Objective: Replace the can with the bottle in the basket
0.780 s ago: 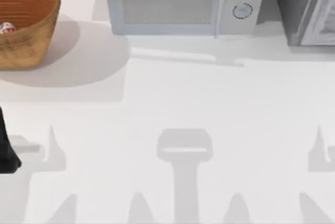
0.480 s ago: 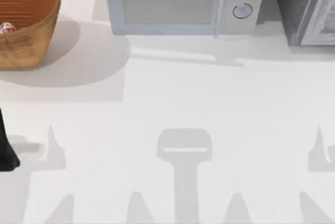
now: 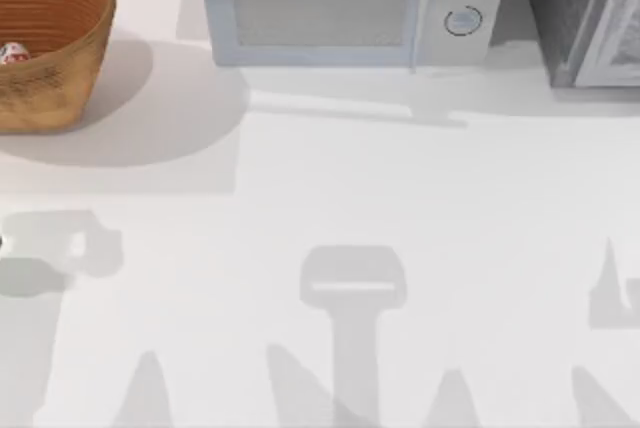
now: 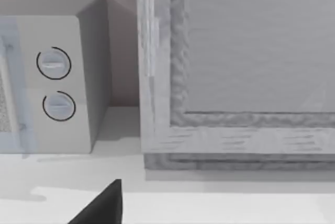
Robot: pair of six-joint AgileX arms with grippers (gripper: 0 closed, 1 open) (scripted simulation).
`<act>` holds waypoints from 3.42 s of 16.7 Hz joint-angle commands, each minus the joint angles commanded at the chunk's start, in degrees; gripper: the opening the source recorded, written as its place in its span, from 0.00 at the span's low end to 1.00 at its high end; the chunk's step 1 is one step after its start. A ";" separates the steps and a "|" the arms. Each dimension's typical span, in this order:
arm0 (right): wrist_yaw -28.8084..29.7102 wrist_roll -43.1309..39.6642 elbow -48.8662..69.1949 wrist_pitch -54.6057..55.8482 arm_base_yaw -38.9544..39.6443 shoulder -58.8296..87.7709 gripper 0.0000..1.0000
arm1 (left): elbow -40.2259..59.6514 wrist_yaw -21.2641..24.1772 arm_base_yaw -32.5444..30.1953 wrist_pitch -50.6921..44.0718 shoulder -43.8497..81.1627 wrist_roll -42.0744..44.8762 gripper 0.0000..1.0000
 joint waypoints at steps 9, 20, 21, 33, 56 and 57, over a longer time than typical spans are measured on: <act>0.00 0.00 0.00 0.00 0.00 0.00 1.00 | 49.98 4.95 3.76 -26.79 48.81 3.94 1.00; 0.00 0.00 0.00 0.00 0.00 0.00 1.00 | 110.83 12.56 6.86 -57.37 105.95 8.11 1.00; 0.00 0.00 0.00 0.00 0.00 0.00 1.00 | 114.94 13.11 7.05 -59.37 109.72 8.37 1.00; 0.00 0.00 0.00 0.00 0.00 0.00 1.00 | 131.76 15.34 7.34 -67.17 124.53 9.46 1.00; 0.00 0.00 0.00 0.00 0.00 0.00 1.00 | 115.14 15.06 6.11 -52.11 123.18 7.63 0.55; 0.00 0.00 0.00 0.00 0.00 0.00 1.00 | 115.14 15.06 6.11 -52.11 123.18 7.63 0.47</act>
